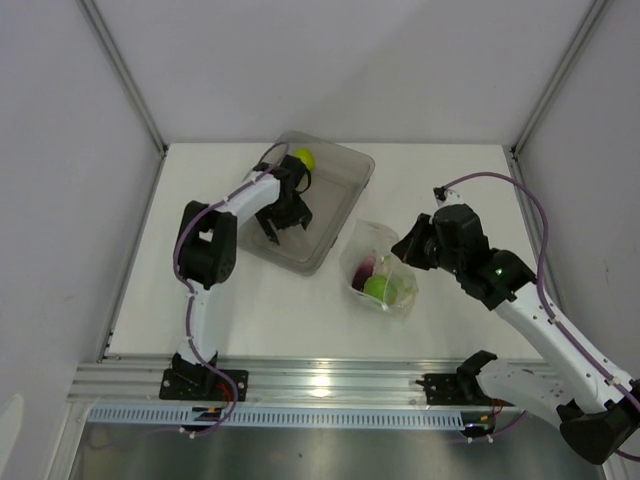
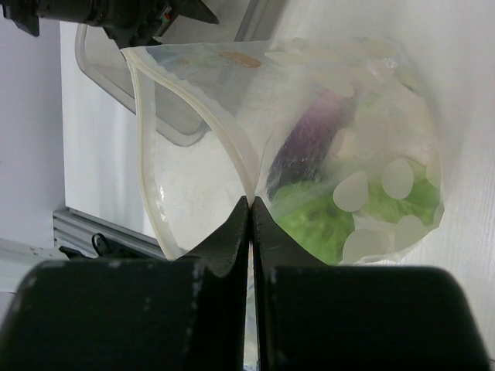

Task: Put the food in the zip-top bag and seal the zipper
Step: Adjust the bin at the center of the board.

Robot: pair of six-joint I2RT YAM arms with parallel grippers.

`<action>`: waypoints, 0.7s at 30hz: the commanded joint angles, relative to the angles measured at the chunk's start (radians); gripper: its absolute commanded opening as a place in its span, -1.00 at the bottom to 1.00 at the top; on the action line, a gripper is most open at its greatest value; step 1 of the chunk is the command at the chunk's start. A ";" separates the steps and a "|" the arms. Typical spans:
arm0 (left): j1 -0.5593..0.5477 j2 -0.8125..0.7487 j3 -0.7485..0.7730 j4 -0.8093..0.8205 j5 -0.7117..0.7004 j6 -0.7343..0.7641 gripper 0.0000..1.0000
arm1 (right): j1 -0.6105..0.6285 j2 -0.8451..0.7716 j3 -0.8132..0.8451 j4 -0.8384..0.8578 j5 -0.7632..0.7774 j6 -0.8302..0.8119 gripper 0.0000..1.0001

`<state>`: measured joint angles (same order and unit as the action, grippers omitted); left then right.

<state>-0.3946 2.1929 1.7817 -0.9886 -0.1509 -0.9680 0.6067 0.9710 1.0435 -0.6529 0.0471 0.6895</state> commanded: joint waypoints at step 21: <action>-0.288 -0.288 -0.331 0.154 0.086 -0.279 0.30 | 0.018 -0.091 0.003 -0.013 0.016 0.053 -1.00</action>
<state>-0.6315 1.9720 1.4609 -0.8494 -0.0834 -1.1793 0.6125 0.9028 1.0435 -0.6834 0.0467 0.7261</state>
